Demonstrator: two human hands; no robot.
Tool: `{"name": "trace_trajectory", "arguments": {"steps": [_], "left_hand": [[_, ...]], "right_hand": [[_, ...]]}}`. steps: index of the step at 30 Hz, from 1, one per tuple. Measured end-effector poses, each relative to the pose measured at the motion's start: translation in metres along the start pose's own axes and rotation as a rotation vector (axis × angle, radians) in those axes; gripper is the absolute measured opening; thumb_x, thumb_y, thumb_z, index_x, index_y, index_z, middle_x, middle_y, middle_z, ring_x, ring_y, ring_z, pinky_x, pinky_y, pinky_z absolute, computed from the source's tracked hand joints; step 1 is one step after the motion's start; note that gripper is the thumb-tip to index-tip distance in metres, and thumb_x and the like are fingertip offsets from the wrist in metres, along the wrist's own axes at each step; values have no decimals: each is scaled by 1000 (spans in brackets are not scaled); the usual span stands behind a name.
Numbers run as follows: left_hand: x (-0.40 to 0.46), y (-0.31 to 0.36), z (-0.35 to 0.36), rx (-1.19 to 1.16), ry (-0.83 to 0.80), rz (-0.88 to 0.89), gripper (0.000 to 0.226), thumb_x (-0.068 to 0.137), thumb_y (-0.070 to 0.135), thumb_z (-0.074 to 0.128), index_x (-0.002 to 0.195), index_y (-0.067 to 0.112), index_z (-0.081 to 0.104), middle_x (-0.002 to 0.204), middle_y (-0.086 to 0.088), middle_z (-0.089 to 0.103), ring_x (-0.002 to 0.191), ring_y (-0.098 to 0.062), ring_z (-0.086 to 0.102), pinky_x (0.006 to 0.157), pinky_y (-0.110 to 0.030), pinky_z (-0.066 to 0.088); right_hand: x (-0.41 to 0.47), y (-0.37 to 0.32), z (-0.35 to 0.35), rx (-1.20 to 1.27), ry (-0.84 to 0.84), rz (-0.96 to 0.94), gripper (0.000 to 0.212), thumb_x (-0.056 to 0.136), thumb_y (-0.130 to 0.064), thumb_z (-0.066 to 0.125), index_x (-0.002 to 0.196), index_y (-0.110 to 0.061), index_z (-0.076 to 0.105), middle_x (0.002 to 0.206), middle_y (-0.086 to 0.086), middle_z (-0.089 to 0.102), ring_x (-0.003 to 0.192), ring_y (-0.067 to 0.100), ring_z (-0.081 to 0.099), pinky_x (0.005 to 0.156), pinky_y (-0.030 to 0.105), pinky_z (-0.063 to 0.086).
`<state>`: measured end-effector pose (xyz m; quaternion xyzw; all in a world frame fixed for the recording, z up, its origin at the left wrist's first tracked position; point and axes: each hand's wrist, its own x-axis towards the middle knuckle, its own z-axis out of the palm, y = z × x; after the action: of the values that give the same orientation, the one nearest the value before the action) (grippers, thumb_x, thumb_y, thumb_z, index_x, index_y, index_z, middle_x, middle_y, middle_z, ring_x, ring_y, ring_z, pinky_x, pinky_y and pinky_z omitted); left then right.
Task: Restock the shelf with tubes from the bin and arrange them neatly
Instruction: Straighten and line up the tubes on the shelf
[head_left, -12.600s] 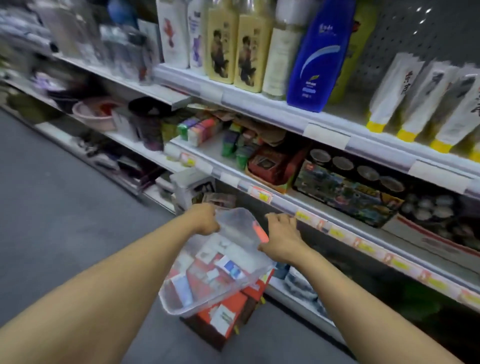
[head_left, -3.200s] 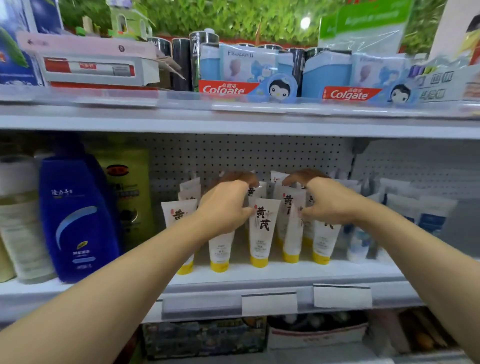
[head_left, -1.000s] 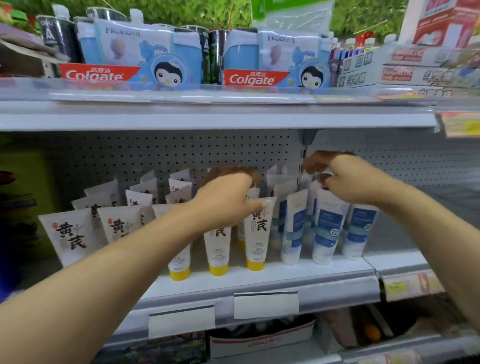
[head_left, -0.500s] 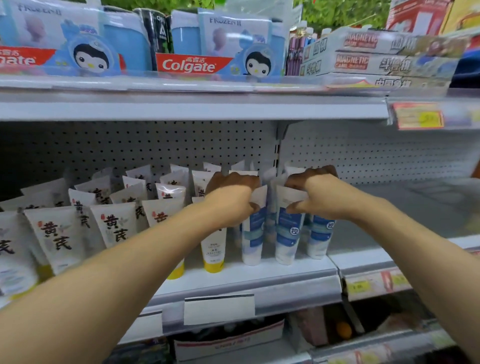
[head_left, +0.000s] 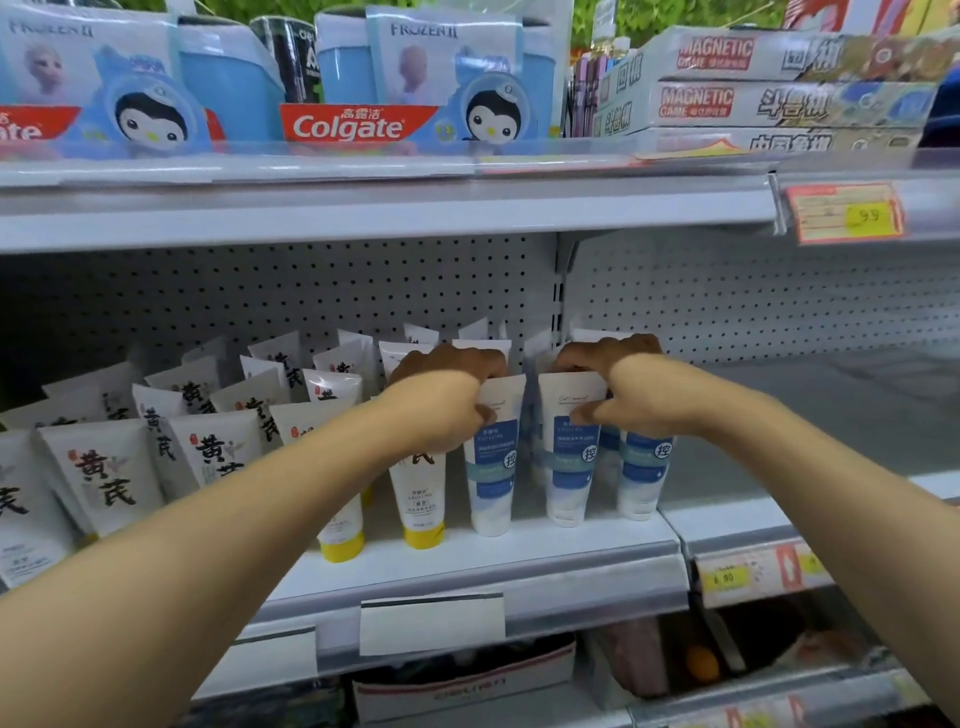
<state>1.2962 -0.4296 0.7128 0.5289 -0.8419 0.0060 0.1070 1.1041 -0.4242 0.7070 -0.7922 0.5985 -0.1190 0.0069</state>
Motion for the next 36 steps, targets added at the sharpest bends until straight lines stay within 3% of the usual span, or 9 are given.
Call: {"name": "trace_trajectory", "arguments": {"steps": [3, 6, 12, 16, 21, 27, 30, 33, 36], "left_hand": [[2, 1, -2, -18, -7, -3, 26, 88, 32, 58, 113, 29, 51, 114, 0, 58, 97, -20, 55, 83, -33, 48], [4, 2, -8, -94, 23, -18, 28, 87, 38, 58, 113, 30, 51, 114, 4, 61, 100, -19, 58, 91, -38, 50], [13, 8, -14, -133, 94, -40, 22, 92, 35, 52, 112, 29, 52, 115, 1, 61, 101, -22, 58, 92, -40, 51], [19, 4, -15, -160, 125, -48, 16, 93, 31, 50, 109, 29, 54, 112, 3, 61, 99, -20, 58, 91, -39, 51], [24, 2, -18, -156, 150, -29, 16, 95, 28, 48, 108, 27, 56, 111, 4, 61, 94, -17, 56, 88, -32, 48], [40, 12, -19, -178, 125, 8, 16, 93, 25, 51, 103, 24, 62, 112, 5, 65, 99, -17, 60, 94, -35, 49], [55, 19, -19, -187, 81, 49, 20, 89, 33, 57, 102, 20, 66, 107, 5, 67, 95, -15, 62, 92, -30, 49], [72, 26, -15, -143, 29, 75, 27, 86, 37, 61, 99, 14, 70, 100, 0, 70, 89, -15, 64, 84, -26, 48], [86, 32, -8, -106, -26, 84, 31, 84, 36, 64, 94, 8, 71, 94, -6, 72, 81, -18, 66, 75, -26, 49]], "right_hand": [[-9, 7, -13, 132, 104, -1, 39, 85, -26, 63, 119, -33, 47, 119, -9, 56, 111, 13, 50, 97, 30, 40], [-16, 22, -24, 134, 207, 100, 28, 91, -25, 56, 119, -29, 50, 119, -5, 54, 115, 15, 48, 97, 31, 40], [-25, 39, -20, -11, 53, 207, 30, 85, -31, 63, 115, -25, 59, 119, 2, 61, 104, 21, 55, 87, 28, 45], [-28, 41, -16, -18, 58, 193, 29, 88, -21, 61, 117, -24, 59, 123, 3, 59, 105, 21, 52, 80, 22, 36], [-30, 43, -16, 18, 53, 156, 28, 88, -18, 60, 115, -26, 59, 117, -1, 62, 102, 18, 55, 81, 21, 39], [-16, 53, -27, 182, 322, 174, 30, 90, -23, 58, 120, -25, 52, 113, -4, 57, 104, 14, 51, 85, 24, 38], [-1, 54, -31, 188, 265, 213, 26, 92, -22, 55, 118, -18, 57, 110, -1, 59, 97, 20, 59, 83, 26, 44], [12, 55, -32, 117, 144, 177, 25, 91, -26, 57, 108, -10, 64, 110, 3, 65, 97, 21, 62, 91, 32, 48], [21, 53, -35, 73, 37, 132, 24, 88, -29, 61, 98, -11, 71, 101, 1, 69, 96, 21, 63, 89, 30, 48]]}}
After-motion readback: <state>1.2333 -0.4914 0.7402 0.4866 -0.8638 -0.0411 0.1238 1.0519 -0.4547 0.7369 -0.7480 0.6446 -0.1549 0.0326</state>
